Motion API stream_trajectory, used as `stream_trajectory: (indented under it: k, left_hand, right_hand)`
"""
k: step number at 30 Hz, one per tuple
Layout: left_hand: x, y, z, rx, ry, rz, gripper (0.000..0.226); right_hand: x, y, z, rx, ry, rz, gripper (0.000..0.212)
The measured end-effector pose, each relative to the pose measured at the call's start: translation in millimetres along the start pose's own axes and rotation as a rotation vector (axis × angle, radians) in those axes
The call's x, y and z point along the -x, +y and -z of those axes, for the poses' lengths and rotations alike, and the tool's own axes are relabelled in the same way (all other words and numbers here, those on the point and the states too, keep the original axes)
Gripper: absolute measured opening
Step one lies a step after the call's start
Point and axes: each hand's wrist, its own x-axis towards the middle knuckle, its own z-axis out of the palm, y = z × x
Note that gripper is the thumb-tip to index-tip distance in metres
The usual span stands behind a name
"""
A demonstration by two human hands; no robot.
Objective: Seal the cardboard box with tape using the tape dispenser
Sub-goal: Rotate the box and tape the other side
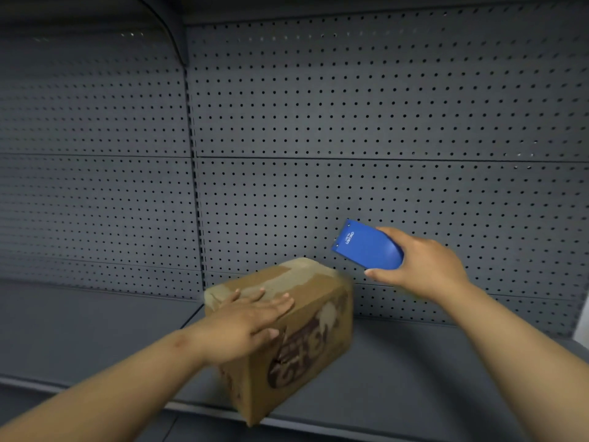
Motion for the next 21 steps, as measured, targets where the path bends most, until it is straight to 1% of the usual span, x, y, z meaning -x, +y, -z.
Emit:
stream_trajectory:
  k: [3,5,9,12,13,14,15,16,17,18,19,21]
  left_hand:
    - [4,-29,6,0.007,0.006,-0.144,0.059]
    - [3,-51,7,-0.046,0.037,-0.171,0.056]
    - [-1,-97,7,-0.138,0.08,-0.135,0.049]
    - [-5,-129,7,-0.112,0.159,-0.085,0.041]
    - [-4,-136,9,-0.119,0.202,-0.065,0.041]
    - [-5,-144,9,-0.147,0.258,-0.041,0.048]
    - [-6,-149,9,-0.18,0.311,0.007,0.054]
    - [-9,-151,7,-0.216,0.342,0.091,0.055]
    - [-12,-147,5,-0.238,0.348,0.206,0.049]
    - [-16,-140,2,-0.226,0.345,0.316,0.038]
    - [-20,-131,0,-0.143,0.339,0.399,0.037]
    - [-31,-118,-3,0.166,0.316,0.522,0.057]
  right_hand:
    - [-7,-6,1,0.01,0.023,-0.016,0.07]
    - [-12,-11,0,0.006,0.031,-0.019,0.07]
    - [-17,-22,-3,0.012,0.048,-0.009,0.07]
    - [-20,-29,-9,0.023,0.066,0.016,0.071]
    - [-20,-31,-11,0.036,0.061,0.036,0.072]
    - [-21,-33,-13,0.058,0.049,0.065,0.074]
    - [-21,-35,-15,0.084,0.036,0.104,0.077]
    - [-22,-37,-17,0.103,0.028,0.152,0.079]
    - [-22,-40,-18,0.111,0.025,0.199,0.08]
    - [-23,-43,-20,0.111,0.027,0.24,0.082]
    - [-24,-46,-23,0.111,0.03,0.27,0.083]
    - [-28,-54,-27,0.113,0.043,0.305,0.084]
